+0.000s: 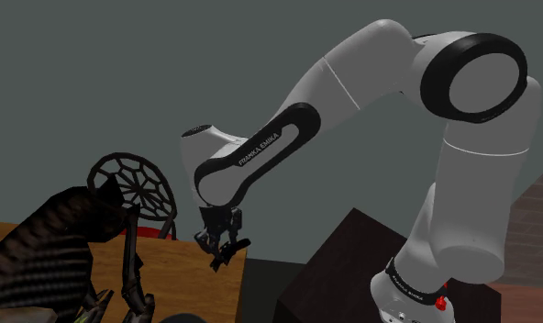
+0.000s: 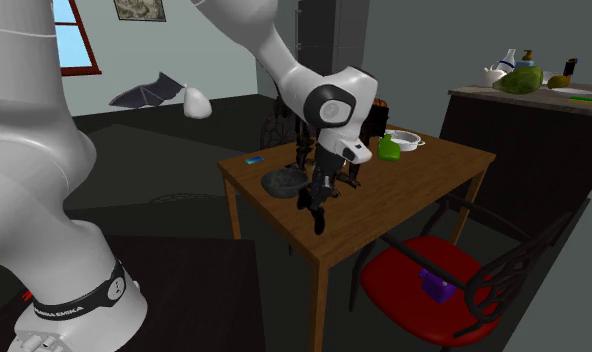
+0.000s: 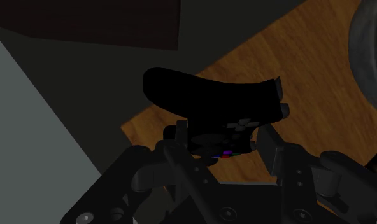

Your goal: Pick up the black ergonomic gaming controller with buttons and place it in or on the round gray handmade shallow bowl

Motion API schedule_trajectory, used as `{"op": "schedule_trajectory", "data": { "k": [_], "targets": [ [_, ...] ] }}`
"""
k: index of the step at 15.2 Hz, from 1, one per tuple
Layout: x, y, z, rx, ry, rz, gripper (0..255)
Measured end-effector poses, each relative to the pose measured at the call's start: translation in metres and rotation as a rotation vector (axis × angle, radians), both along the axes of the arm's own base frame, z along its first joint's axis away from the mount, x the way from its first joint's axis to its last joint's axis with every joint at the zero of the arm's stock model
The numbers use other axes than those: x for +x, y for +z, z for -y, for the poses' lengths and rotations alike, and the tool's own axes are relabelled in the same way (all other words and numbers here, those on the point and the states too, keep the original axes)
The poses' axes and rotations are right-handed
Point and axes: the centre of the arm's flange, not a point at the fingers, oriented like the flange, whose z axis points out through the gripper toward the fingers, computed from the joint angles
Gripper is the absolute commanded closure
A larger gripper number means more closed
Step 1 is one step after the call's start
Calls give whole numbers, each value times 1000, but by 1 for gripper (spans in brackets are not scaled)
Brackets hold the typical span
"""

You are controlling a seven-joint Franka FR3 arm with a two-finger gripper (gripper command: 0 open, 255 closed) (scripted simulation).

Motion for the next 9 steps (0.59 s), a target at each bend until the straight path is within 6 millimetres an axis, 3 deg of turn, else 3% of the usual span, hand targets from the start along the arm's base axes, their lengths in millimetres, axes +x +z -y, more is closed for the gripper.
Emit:
{"op": "schedule_trajectory", "data": {
  "k": [9],
  "targets": [
    [0, 46, 0, 0, 0, 0, 255]
  ]
}}
